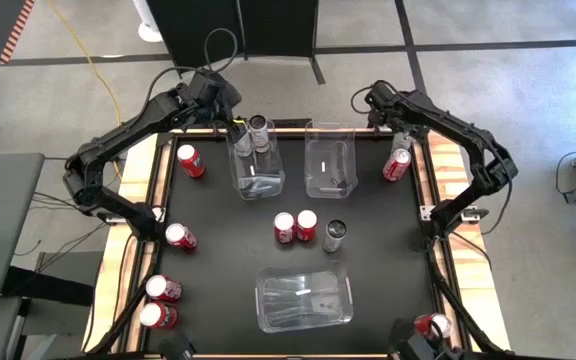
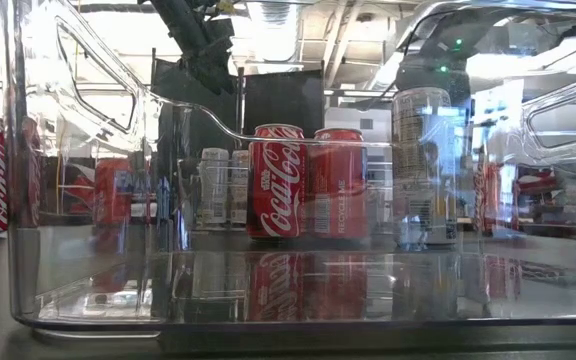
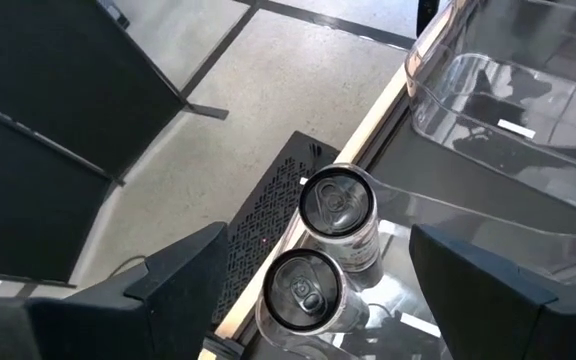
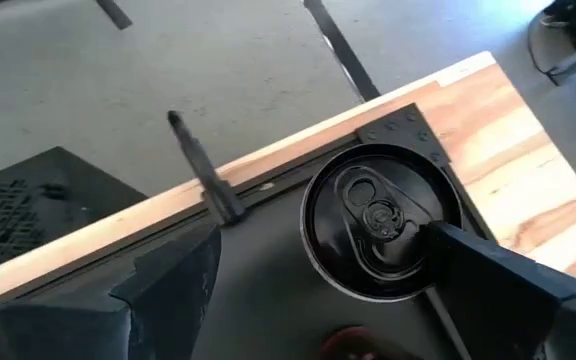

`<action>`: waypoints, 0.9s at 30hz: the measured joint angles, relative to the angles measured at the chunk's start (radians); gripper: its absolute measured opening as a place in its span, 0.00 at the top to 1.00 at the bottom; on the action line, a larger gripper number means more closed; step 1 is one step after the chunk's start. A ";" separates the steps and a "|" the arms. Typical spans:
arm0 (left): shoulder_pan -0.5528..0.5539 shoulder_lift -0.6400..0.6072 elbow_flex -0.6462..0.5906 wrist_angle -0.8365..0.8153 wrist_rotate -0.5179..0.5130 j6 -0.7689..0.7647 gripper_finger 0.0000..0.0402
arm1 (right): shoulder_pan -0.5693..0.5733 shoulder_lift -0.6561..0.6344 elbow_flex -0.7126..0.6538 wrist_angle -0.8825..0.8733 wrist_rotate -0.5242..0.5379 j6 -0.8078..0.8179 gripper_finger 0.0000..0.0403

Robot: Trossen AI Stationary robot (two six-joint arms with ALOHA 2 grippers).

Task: Sort soda cans
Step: Put the top white soda can into the top left transparent bin, then put the top white soda can into the left transparent bin

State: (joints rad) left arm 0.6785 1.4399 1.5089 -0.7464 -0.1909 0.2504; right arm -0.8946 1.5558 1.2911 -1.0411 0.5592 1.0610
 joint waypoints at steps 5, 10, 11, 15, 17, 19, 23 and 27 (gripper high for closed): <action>0.000 0.000 0.000 0.000 0.000 0.004 0.23 | 0.019 -0.002 0.000 0.008 -0.023 0.005 0.08; 0.000 0.000 0.000 0.000 0.000 0.011 0.23 | 0.045 -0.001 0.000 -0.013 -0.063 -0.017 0.08; 0.000 0.000 0.000 0.000 0.000 0.011 0.23 | 0.052 -0.002 0.000 -0.013 -0.082 -0.034 0.08; 0.000 0.000 0.000 0.000 0.000 0.011 0.23 | 0.096 -0.001 -0.002 -0.037 -0.176 -0.044 0.08; 0.000 0.000 0.000 0.000 0.000 0.011 0.23 | 0.124 0.014 -0.013 -0.097 -0.209 -0.043 0.08; 0.000 0.000 0.000 -0.001 0.001 0.010 0.23 | 0.151 0.008 -0.010 -0.136 -0.209 -0.042 0.08; 0.000 0.000 0.000 -0.002 0.001 0.006 0.23 | 0.198 -0.001 -0.010 -0.221 -0.192 -0.012 0.08; 0.000 0.000 0.000 0.000 0.001 0.006 0.23 | 0.228 -0.017 -0.006 -0.204 -0.112 0.055 0.08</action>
State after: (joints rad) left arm 0.6785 1.4399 1.5089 -0.7460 -0.1902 0.2562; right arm -0.6670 1.5392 1.2850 -1.2455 0.4470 1.1157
